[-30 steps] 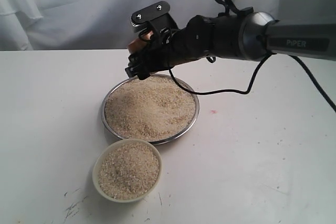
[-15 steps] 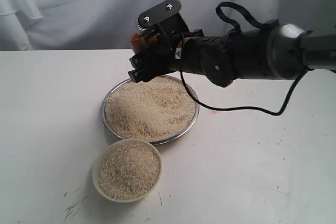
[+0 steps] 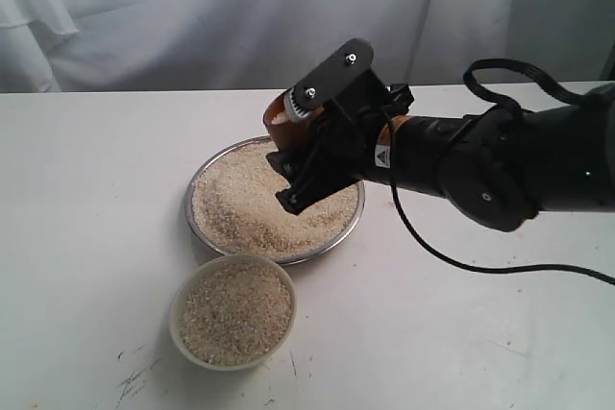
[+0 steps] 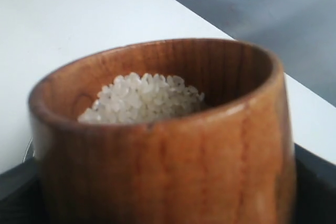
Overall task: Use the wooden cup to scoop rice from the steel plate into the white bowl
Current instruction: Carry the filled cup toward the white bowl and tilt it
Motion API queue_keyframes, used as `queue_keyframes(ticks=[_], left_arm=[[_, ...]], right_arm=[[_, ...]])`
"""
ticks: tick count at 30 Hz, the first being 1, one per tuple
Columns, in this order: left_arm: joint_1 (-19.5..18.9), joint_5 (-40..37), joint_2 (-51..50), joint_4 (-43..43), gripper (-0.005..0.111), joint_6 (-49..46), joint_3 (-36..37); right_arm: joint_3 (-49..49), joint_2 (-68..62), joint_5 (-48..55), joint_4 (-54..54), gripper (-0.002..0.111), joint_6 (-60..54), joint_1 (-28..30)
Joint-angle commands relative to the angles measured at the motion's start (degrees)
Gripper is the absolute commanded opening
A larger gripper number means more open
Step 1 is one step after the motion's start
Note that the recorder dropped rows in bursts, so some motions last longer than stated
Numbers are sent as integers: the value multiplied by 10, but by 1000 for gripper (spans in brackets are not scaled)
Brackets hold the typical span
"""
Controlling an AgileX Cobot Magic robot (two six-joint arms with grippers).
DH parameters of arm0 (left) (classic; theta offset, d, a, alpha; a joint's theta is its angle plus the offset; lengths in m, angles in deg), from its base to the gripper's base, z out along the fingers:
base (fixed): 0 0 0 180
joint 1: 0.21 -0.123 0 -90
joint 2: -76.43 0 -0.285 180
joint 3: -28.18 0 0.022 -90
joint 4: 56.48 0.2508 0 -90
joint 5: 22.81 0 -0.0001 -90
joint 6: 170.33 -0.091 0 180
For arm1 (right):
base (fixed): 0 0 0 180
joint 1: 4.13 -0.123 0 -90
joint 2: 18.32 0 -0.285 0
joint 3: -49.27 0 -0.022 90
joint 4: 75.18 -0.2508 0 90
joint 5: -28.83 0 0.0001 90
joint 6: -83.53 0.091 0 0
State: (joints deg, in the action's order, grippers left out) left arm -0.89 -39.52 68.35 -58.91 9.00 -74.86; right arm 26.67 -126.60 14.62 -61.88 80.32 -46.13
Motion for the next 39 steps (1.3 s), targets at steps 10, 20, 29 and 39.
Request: queue_keyframes(ticks=[10, 20, 29, 39], left_arm=[[1, 4, 3, 0, 0, 2, 3], [1, 4, 3, 0, 0, 2, 3], [1, 4, 3, 0, 0, 2, 3], [1, 4, 3, 0, 0, 2, 3]], right_arm=[[-41, 57, 41, 83, 0, -15, -53], [-41, 57, 91, 83, 0, -106, -100], [-41, 57, 146, 52, 0, -201, -126], [-3, 56, 205, 51, 0, -300, -134]])
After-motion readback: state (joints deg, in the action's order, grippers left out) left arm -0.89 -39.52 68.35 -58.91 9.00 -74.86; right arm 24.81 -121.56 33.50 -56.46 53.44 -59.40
